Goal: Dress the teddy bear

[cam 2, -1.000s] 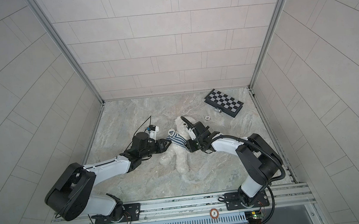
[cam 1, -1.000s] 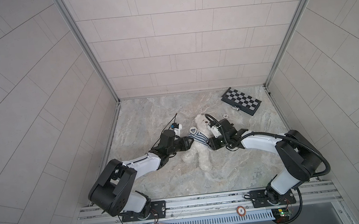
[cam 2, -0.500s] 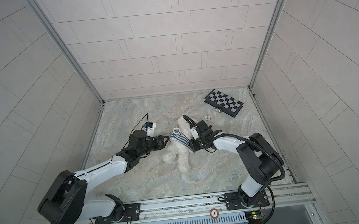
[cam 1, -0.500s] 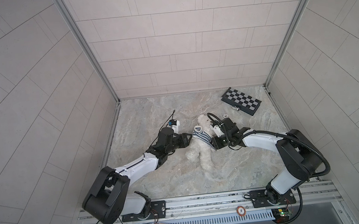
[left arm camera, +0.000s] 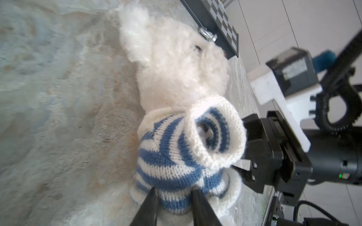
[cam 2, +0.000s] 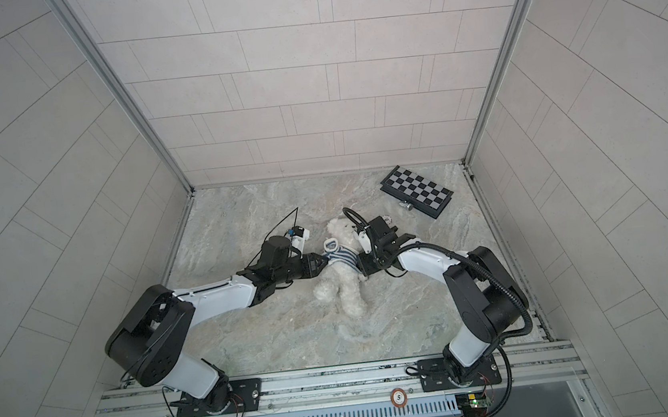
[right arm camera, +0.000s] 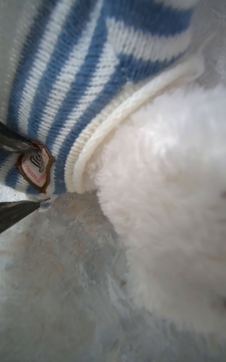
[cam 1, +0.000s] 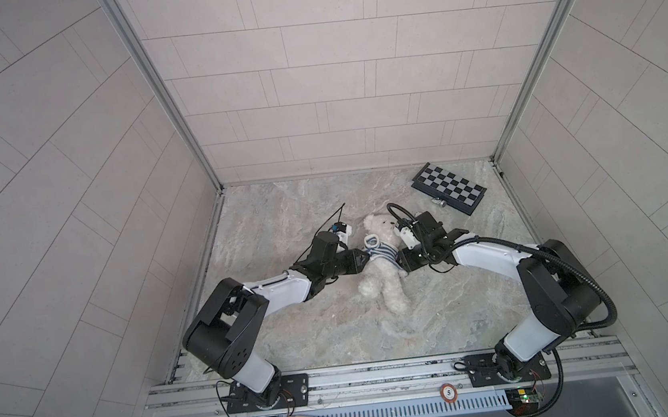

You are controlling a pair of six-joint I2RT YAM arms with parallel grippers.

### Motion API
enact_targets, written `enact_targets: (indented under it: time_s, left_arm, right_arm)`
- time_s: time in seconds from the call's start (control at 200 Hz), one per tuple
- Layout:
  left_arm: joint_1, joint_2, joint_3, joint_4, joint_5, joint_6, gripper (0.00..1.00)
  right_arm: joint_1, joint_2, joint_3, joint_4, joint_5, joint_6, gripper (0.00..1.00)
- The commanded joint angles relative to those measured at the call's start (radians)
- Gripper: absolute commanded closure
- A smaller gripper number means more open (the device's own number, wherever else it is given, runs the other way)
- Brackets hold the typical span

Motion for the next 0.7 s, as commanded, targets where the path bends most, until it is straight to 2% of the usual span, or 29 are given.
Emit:
enact_targets:
  time_s: [0.0, 0.11, 0.335, 0.516, 0.601, 0.696]
  left_arm:
    - [-0.042, 0.004, -0.018, 0.053, -0.001, -0.045, 0.73]
    - [-0.077, -0.017, -0.074, 0.107, -0.027, -0.100, 0.76]
    - [-0.109, -0.034, -0.132, 0.182, -0.061, -0.149, 0.85]
    - [-0.113, -0.018, -0.131, 0.227, -0.051, -0.166, 0.94]
    - [-0.114, -0.017, -0.135, 0.246, -0.045, -0.173, 0.95]
    - [-0.115, -0.016, -0.137, 0.255, -0.034, -0.177, 0.97]
  right_arm:
    - [-0.009, -0.036, 0.015, -0.059, 0.025, -0.039, 0.55]
    - [-0.006, -0.103, 0.015, -0.097, 0.049, -0.044, 0.51]
    - [0.024, -0.351, -0.026, -0.177, 0.094, -0.059, 0.41]
    - [0.182, -0.484, -0.080, -0.175, 0.182, 0.049, 0.37]
    - [0.284, -0.519, -0.104, -0.167, 0.245, 0.111, 0.36]
    - [0.355, -0.527, -0.147, -0.123, 0.258, 0.175, 0.36]
